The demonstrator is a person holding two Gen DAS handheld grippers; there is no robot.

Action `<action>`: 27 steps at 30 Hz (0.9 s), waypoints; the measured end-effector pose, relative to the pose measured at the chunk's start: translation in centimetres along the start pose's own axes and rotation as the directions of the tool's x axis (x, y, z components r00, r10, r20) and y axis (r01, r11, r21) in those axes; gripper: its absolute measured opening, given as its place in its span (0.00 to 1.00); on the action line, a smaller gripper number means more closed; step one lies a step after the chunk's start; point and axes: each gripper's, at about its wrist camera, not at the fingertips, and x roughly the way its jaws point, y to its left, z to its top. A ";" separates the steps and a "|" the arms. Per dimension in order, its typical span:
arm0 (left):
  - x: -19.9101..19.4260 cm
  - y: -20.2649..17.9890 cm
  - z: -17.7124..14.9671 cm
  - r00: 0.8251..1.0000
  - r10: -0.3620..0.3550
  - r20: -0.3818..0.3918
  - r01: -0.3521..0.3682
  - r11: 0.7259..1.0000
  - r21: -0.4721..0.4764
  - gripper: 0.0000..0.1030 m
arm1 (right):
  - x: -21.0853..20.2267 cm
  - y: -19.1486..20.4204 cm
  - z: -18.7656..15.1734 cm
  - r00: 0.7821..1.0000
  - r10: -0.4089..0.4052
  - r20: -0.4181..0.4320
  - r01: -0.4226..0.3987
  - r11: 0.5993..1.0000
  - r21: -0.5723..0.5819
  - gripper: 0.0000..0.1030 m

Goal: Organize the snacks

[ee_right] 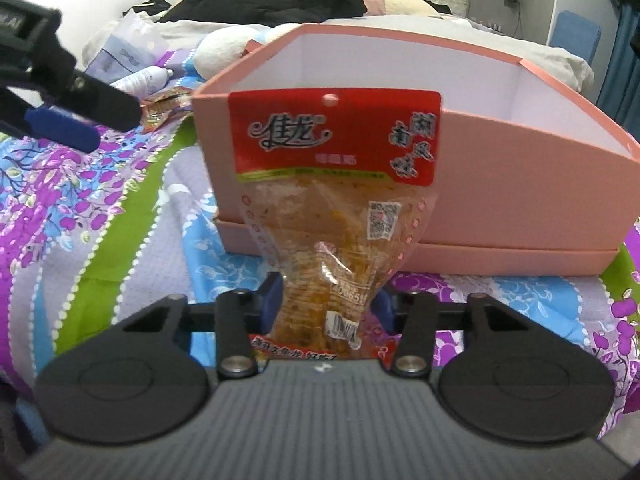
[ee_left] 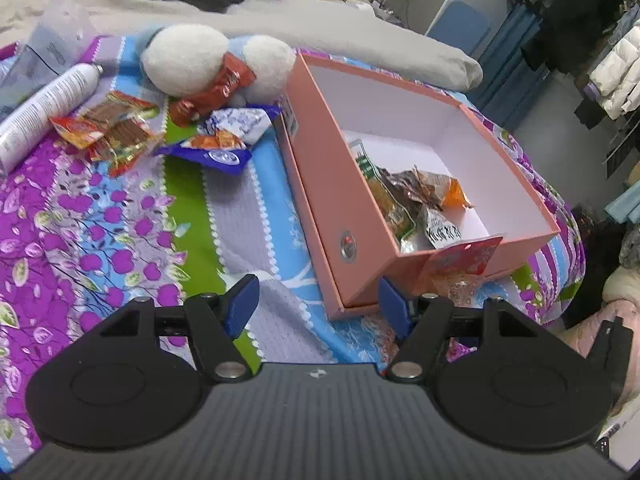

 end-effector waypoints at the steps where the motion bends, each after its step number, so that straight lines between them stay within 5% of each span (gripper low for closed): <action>1: -0.3 0.0 0.1 1.000 0.008 0.007 -0.008 1.000 0.003 0.69 | -0.3 0.1 0.1 1.000 0.002 0.001 -0.002 1.000 0.004 0.42; 10: -2.8 0.3 1.3 0.996 0.042 0.076 -0.041 0.999 -0.012 0.69 | -5.5 0.6 3.8 0.994 0.057 0.095 -0.062 0.997 0.048 0.42; 19: -5.0 0.4 3.0 0.989 0.049 0.140 -0.047 0.999 -0.017 0.69 | -8.1 -1.8 9.7 0.981 0.002 0.193 -0.015 0.998 0.064 0.42; 27: -5.3 0.6 2.8 0.990 0.057 0.131 -0.053 0.998 -0.032 0.69 | -6.2 -4.9 12.2 0.976 -0.066 0.205 0.044 0.993 0.111 0.42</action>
